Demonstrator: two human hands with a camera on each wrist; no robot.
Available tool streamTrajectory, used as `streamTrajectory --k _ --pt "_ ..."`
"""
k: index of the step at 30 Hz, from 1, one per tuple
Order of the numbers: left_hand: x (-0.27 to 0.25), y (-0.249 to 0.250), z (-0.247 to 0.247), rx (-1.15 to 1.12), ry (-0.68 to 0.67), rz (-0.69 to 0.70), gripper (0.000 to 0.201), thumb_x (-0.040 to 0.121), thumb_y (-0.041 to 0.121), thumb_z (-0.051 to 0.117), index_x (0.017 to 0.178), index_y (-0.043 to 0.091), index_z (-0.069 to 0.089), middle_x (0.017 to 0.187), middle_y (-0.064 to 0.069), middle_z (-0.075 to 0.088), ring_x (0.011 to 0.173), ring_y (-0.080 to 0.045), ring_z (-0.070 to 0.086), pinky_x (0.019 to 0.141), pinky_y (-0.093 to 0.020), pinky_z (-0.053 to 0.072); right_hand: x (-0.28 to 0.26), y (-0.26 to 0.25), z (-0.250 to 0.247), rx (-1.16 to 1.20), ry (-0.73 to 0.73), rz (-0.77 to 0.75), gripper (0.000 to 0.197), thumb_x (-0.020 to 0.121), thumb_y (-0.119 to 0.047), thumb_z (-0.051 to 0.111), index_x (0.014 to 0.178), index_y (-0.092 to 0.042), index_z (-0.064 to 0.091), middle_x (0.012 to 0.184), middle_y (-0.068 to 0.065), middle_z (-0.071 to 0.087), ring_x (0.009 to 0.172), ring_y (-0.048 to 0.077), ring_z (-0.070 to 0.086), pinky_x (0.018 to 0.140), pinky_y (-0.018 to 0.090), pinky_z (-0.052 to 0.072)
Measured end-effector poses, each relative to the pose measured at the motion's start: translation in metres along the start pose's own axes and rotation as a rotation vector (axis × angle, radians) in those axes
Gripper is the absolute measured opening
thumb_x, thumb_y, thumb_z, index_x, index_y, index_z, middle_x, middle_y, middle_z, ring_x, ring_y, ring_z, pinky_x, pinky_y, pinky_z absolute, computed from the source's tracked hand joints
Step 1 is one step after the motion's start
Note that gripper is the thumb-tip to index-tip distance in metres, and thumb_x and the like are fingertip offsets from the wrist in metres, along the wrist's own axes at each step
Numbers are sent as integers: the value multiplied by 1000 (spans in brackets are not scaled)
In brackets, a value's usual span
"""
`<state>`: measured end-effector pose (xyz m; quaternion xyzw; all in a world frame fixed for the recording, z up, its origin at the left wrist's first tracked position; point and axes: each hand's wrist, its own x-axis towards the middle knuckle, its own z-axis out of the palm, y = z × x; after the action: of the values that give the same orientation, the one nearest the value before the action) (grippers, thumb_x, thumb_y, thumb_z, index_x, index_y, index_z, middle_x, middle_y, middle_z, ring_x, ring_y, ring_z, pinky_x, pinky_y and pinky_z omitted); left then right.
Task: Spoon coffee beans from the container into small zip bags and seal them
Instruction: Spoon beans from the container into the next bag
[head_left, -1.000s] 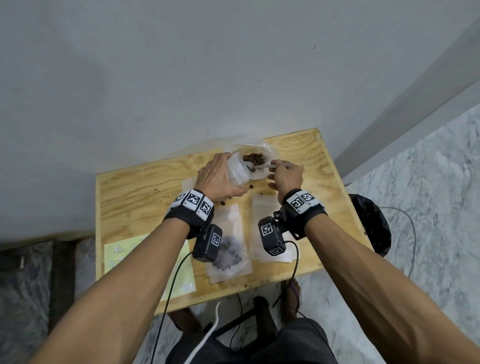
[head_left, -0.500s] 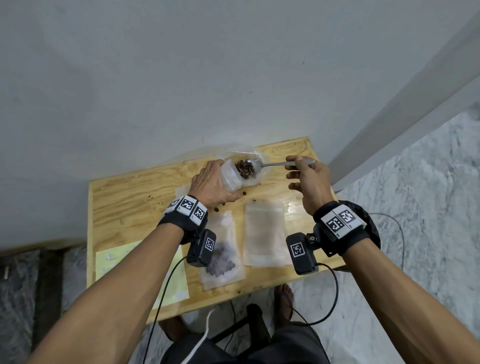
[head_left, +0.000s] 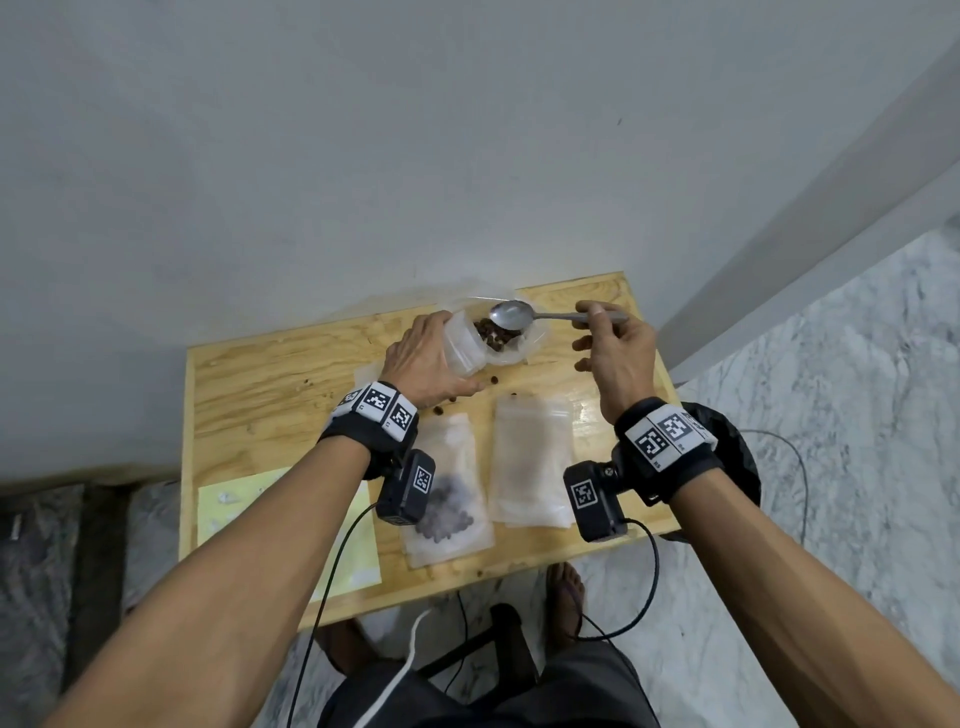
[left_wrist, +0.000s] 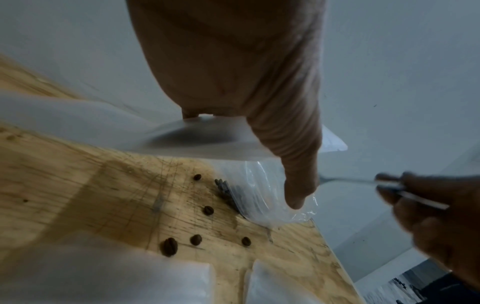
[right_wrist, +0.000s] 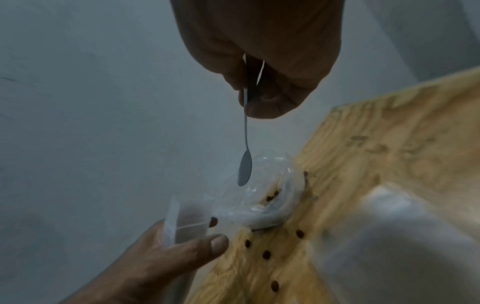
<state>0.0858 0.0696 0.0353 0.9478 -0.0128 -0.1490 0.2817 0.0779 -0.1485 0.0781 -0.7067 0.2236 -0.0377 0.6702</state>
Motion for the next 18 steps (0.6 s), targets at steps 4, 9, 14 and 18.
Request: streamTrajectory --k 4,9,14,18 --pt "-7 0 -2 -13 15 -5 107 64 56 82 145 14 28 145 -9 38 130 -28 43 106 -46 38 10 28 12 -41 44 171 21 96 -20 55 103 -8 70 87 4 69 62 12 59 47 24 48" --pt "-16 5 -6 -29 41 9 109 63 54 84 146 13 26 147 -10 37 132 -29 42 108 -48 36 19 54 29 -128 20 303 20 92 -20 61 107 -9 68 91 7 73 64 14 62 51 26 50" --pt "-23 6 -15 -31 74 0 113 62 56 83 148 13 23 147 -10 37 132 -29 41 110 -48 34 23 56 27 -239 -38 337 22 88 -20 61 106 -10 70 106 10 70 80 21 64 56 28 52" --pt "-30 9 -24 -31 132 7 112 63 53 83 148 13 21 146 -11 38 130 -29 42 108 -45 34 15 39 13 -592 43 131 40 86 -30 60 120 -10 62 126 11 58 110 28 58 89 35 50"
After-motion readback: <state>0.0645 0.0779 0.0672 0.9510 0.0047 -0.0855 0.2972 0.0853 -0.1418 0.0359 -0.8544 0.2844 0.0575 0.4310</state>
